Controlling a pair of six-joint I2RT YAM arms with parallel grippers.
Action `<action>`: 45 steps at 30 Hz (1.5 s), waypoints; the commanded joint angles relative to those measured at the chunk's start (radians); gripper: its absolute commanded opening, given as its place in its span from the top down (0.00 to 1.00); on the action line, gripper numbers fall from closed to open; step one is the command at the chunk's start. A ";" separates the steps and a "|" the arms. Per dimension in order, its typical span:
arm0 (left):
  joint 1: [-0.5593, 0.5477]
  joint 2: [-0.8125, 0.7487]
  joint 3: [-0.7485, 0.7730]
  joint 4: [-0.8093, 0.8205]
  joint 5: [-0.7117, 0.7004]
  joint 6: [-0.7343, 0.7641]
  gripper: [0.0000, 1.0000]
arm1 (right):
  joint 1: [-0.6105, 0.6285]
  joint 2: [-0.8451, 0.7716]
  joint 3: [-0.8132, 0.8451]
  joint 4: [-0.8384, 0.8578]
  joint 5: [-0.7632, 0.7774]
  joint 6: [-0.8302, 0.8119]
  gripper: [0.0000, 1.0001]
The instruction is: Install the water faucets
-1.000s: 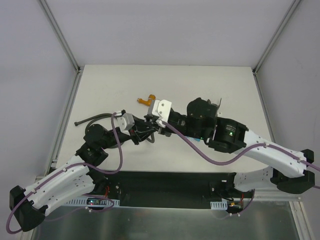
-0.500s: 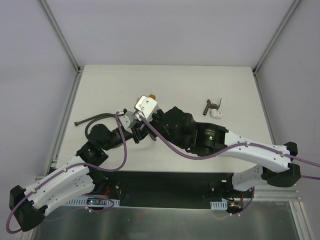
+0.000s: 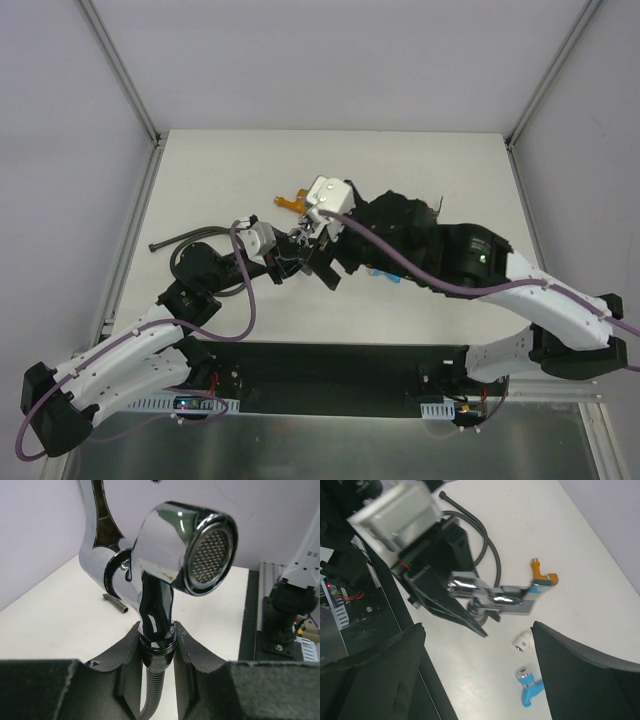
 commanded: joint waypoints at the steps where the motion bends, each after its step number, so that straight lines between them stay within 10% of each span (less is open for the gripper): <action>1: 0.003 0.021 0.070 0.112 0.163 -0.026 1.00 | -0.123 -0.121 0.058 -0.125 -0.252 0.001 0.09; 12: 0.003 0.083 0.107 0.112 0.336 -0.057 1.00 | -0.315 -0.167 0.023 -0.185 -0.666 -0.225 0.02; 27: -0.011 0.096 0.138 0.086 0.438 -0.049 1.00 | -0.367 -0.004 0.116 -0.225 -0.840 -0.334 0.06; 45: -0.012 0.062 0.127 0.054 0.315 -0.020 1.00 | -0.366 0.048 0.067 -0.193 -0.859 -0.248 0.84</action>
